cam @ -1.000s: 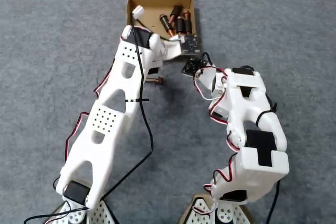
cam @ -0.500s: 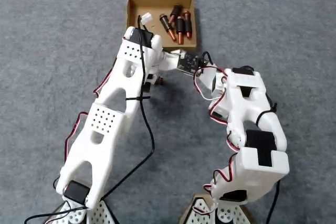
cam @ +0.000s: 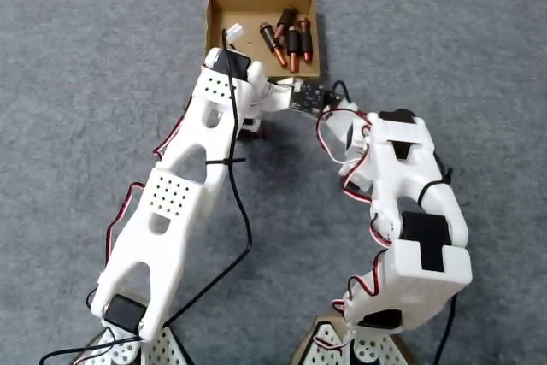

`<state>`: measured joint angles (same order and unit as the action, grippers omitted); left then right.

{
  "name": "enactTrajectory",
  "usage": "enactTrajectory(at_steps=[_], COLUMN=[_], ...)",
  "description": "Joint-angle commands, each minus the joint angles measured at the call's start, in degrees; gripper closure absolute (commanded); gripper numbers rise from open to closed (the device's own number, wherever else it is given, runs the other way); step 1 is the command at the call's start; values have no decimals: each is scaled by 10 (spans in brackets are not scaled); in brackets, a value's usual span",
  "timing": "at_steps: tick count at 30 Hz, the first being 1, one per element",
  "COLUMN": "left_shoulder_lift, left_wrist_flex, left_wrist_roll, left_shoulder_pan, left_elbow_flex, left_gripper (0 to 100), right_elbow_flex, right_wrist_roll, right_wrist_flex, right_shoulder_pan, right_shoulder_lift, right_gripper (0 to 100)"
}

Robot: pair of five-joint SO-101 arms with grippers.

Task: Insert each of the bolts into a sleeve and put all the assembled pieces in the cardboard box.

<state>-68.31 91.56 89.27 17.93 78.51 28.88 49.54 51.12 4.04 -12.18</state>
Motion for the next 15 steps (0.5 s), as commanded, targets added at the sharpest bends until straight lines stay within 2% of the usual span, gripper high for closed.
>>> enactTrajectory(at_steps=[1, 9, 13, 15], left_shoulder_lift=[2, 3, 0, -1], left_wrist_flex=[-19, -44, -45, -41], left_wrist_roll=[-37, -91, -153, -161], left_shoulder_pan=[-6, -6, -5, -6], left_elbow_flex=[9, 12, 64, 83], left_gripper=[787, 895, 873, 858], right_elbow_flex=[0, -4, -2, -1], right_wrist_roll=[-34, -54, -101, -128], right_wrist_flex=[-36, -37, -60, -71], right_shoulder_pan=[22, 23, 25, 26], right_shoulder_lift=[5, 2, 4, 5], right_gripper=[950, 950, 950, 950])
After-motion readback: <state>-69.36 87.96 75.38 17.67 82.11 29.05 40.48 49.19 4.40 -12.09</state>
